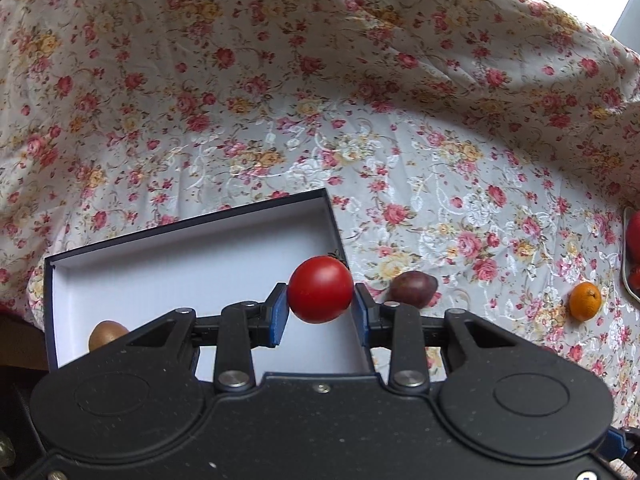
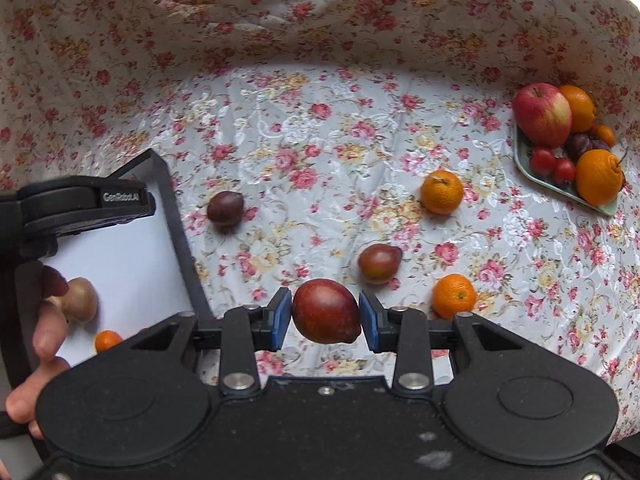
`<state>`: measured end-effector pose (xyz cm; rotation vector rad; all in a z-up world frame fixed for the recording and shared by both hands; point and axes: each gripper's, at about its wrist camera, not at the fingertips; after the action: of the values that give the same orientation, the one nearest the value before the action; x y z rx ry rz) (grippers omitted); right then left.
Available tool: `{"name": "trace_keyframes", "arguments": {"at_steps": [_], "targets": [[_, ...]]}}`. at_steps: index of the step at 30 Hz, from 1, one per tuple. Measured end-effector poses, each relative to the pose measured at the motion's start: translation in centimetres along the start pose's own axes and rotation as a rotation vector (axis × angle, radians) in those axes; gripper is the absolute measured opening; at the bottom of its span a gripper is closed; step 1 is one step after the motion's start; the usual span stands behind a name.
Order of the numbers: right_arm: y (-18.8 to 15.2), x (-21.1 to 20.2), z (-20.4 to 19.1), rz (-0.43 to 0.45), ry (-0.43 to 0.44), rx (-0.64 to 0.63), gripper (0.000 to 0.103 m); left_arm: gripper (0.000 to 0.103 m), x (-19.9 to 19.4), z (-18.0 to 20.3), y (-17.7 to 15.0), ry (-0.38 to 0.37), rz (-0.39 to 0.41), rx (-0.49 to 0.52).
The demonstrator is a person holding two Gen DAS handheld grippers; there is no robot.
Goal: Organize fruits
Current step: 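Carry the tomato and plum into the white box and open both tools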
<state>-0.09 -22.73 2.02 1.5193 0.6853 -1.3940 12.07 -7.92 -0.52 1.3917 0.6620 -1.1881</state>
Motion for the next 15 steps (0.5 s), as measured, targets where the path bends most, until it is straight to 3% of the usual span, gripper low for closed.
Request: {"name": "trace_keyframes", "arguments": {"at_steps": [7, 15], "targets": [[-0.3, -0.9, -5.6, 0.030, 0.062, -0.077, 0.038, 0.042, -0.2, -4.4, 0.3, 0.072, 0.015, -0.032], [0.9, 0.0, -10.5, 0.008, 0.152, -0.114, 0.038, 0.042, 0.3, -9.5, 0.8, 0.069, -0.019, -0.125]]}}
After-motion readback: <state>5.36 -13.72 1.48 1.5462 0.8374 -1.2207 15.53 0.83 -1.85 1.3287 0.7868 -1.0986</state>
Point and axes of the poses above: each gripper's, at about its wrist camera, not at the fingertips, and x roughly the way its jaws point, z to its right, y to its top, and after that the axes turned 9 degrees about -y, right-handed
